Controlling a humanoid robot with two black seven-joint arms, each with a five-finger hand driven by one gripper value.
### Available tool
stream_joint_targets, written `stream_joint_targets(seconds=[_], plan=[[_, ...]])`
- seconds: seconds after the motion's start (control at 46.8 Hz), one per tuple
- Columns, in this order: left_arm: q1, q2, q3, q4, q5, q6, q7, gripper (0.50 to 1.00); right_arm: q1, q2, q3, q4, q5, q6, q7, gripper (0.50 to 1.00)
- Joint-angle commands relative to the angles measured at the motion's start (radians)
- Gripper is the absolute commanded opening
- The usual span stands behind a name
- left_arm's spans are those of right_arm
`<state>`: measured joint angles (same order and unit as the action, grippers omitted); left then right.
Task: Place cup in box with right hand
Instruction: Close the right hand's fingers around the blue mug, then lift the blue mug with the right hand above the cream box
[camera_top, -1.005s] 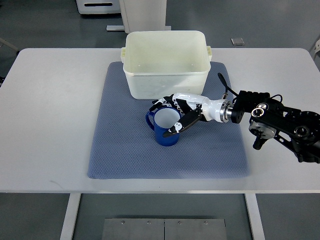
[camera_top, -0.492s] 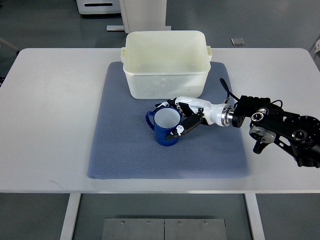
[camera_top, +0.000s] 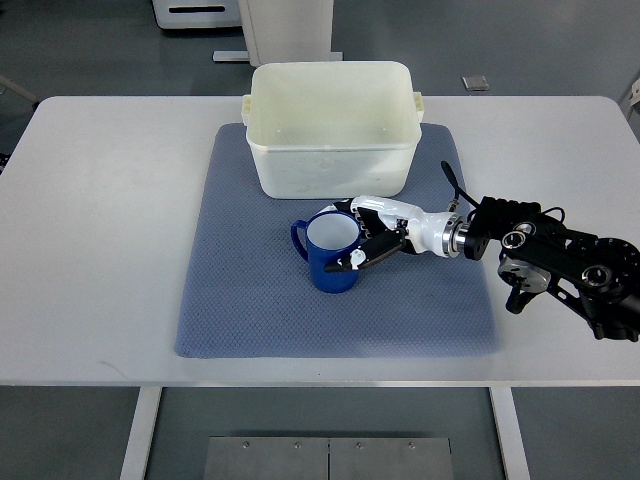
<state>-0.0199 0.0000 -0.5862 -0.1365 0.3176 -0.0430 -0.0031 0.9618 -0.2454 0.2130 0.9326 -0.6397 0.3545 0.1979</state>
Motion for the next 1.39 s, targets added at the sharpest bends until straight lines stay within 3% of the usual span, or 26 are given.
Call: stream_joint_targets(seconds=[0.0,0.342,0.663,0.877,1.048,1.369], plan=[[0.0,0.0,-0.001,0.0,0.0,0.0,0.0,1.0,0.0,-0.002,-0.001,-0.001,0.0,0.001,-0.005,0.5],[0.0,0.0,-0.001,0.0,0.001,0.0,0.0,1.0,0.024,-0.018,0.025,0.009,0.025,0.015,0.031,0.5],[0.0,0.0,0.0,0.0,0.0,0.0,0.0,1.0,0.133,-0.181,0.042,0.126,0.094,0.086,0.044,0.5],[0.0,0.0,0.0,0.0,0.0,0.0,0.0,1.0,0.244,-0.199,0.034,0.114,0.175,0.084,0.032,0.5],[0.0,0.0,0.0,0.0,0.0,0.0,0.0,1.0,0.305,-0.184,0.029,0.042,0.222,0.064,0.008,0.5],[0.0,0.0,-0.001,0.0,0.0,0.0,0.0,1.0,0.357,-0.003,0.042,-0.201,0.238,0.003,-0.052,0.5]])
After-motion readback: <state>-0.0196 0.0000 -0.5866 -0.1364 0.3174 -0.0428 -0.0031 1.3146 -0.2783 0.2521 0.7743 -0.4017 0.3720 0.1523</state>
